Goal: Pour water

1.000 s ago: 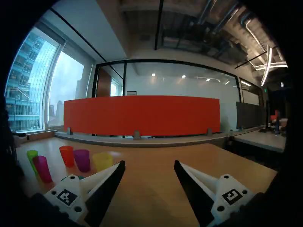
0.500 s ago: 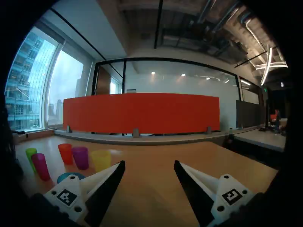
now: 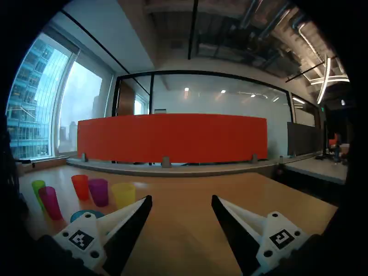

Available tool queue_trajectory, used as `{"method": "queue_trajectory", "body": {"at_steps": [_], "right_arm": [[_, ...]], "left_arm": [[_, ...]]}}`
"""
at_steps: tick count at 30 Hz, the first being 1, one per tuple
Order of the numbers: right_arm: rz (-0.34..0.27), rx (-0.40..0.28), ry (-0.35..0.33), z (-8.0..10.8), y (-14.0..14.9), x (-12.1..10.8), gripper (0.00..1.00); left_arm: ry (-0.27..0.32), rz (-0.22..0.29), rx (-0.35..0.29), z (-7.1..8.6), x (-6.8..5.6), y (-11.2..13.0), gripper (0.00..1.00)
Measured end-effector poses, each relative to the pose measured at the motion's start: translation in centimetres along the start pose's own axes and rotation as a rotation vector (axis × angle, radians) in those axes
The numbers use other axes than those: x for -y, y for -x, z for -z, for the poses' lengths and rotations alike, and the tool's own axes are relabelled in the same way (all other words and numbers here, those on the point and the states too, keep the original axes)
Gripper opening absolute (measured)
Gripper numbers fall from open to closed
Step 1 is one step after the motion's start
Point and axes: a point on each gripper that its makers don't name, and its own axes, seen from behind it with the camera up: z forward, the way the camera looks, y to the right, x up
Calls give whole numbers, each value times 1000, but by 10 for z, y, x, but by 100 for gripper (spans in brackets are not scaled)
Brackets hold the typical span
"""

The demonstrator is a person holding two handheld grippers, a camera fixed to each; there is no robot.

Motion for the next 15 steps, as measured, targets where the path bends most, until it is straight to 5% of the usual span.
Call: {"method": "queue_trajectory", "body": {"at_steps": [15], "right_arm": [[-1,1,0,-1,1,-1,100]], "left_arm": [[0,0,0,0,0,0,99]]}}
